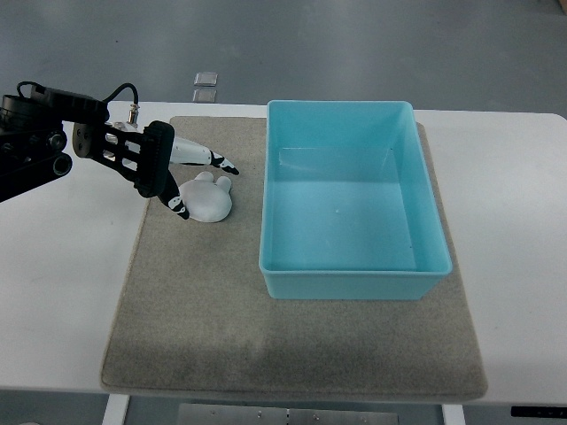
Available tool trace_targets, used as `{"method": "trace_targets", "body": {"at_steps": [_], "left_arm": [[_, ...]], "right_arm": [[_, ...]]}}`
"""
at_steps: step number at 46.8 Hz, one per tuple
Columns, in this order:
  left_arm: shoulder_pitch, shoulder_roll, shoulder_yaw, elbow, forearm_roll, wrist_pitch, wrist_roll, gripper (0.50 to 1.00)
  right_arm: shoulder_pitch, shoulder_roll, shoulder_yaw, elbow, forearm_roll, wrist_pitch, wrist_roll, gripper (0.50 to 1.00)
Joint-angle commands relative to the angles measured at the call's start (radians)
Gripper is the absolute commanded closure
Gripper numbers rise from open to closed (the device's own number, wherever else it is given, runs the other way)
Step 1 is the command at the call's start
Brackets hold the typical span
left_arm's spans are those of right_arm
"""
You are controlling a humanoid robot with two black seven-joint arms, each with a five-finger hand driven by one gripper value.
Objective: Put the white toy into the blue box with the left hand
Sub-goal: 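Close the left hand's fingers around the white bunny toy, then lift the bunny toy with the left hand and carry it over the blue box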
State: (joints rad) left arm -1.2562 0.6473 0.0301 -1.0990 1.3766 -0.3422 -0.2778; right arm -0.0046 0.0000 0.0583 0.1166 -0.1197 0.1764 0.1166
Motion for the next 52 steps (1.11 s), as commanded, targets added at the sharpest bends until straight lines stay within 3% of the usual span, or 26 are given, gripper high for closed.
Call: {"method": "trace_targets", "body": {"at_steps": [1,12,19,27,35,40,52], "left_arm": [[0.001,0.0,0.001,0.001,0.001,-0.001,0.0,0.529],[0.003,0.0,0.001,0.001,0.001,0.0,0.0,0.57],[0.001,0.0,0.001,0.001,0.001,0.0,0.0,0.649],[-0.002,0.0,-0.001,0.002,0.001,0.003,0.0,0.791],[-0.006,-0.002,-0.002,0.002,0.001,0.019,0.0,0.891],[-0.008,0.0,-0.002,0.002,0.001,0.032,0.0,0.994],[-0.011,0.002,-0.013,0.004,-0.001,0.046,0.0,1.0]], "right_arm": [[0.0,0.0,0.0,0.0,0.0,0.0,0.0,0.564],[0.0,0.0,0.0,0.0,0.0,0.0,0.0,0.564],[0.0,0.0,0.0,0.0,0.0,0.0,0.0,0.564],[0.0,0.0,0.0,0.0,0.0,0.0,0.0,0.564],[0.0,0.0,0.0,0.0,0.0,0.0,0.0,0.564],[0.0,0.0,0.0,0.0,0.0,0.0,0.0,0.564],[0.0,0.0,0.0,0.0,0.0,0.0,0.0,0.564]]}}
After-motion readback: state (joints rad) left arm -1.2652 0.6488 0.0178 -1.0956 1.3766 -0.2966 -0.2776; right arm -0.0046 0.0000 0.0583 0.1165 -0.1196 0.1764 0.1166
